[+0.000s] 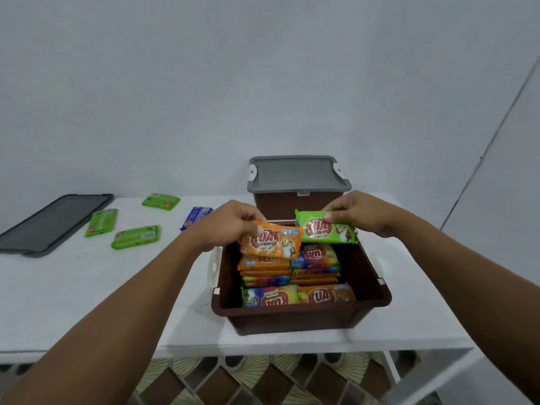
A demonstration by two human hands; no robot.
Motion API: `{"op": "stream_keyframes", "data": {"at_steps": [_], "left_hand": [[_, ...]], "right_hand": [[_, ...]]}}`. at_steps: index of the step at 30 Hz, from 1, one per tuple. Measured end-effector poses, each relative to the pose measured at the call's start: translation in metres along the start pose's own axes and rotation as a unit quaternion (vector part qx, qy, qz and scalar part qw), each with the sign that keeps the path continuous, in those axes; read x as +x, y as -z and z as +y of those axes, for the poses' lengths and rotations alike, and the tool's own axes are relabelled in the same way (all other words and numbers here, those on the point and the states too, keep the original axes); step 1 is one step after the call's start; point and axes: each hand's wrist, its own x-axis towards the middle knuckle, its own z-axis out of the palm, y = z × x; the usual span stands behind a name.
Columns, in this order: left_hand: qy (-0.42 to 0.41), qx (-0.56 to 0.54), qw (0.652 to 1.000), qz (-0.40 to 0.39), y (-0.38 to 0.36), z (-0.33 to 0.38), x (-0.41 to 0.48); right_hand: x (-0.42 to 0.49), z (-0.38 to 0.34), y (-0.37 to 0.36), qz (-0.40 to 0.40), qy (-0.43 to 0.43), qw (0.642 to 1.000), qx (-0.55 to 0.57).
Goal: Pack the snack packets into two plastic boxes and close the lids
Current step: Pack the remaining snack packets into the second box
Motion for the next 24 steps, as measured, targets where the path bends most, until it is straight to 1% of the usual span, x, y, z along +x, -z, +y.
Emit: {"op": "stream_keyframes", "data": {"at_steps": [3, 6, 8, 11, 13, 15, 17, 21, 24], "left_hand": [[0.044, 0.019, 0.997, -0.058, -0.001, 0.001, -0.004], [0.083, 0.036, 0.989, -0.114, -0.002, 0.001, -0.007], [0.109, 0.052, 0.981, -0.149, -0.004, 0.004, -0.008], [0.139, 0.061, 0.967, -0.205, -0.013, 0.008, -0.008], [0.138, 0.079, 0.964, -0.213, -0.020, 0.006, -0.009], [0.128, 0.115, 0.964, -0.204, -0.025, 0.005, -0.009], [0.114, 0.158, 0.961, -0.197, -0.028, 0.005, -0.009], [0.083, 0.230, 0.950, -0.192, -0.035, 0.007, -0.012], [0.074, 0.262, 0.944, -0.188, -0.037, 0.006, -0.013]], "right_hand": [[-0.006, 0.012, -0.002, -0.037, -0.010, 0.999, 0.004], [-0.007, 0.016, -0.009, -0.092, -0.024, 0.995, -0.017], [-0.008, 0.019, -0.016, -0.135, -0.033, 0.990, -0.031], [-0.009, 0.019, -0.023, -0.174, -0.037, 0.982, -0.066], [-0.009, 0.014, -0.027, -0.207, -0.048, 0.970, -0.116], [-0.008, 0.008, -0.032, -0.250, -0.060, 0.949, -0.180], [-0.007, 0.003, -0.036, -0.278, -0.061, 0.929, -0.236], [-0.008, 0.002, -0.037, -0.279, -0.044, 0.922, -0.266], [-0.009, 0.007, -0.043, -0.280, -0.028, 0.903, -0.323]]}}
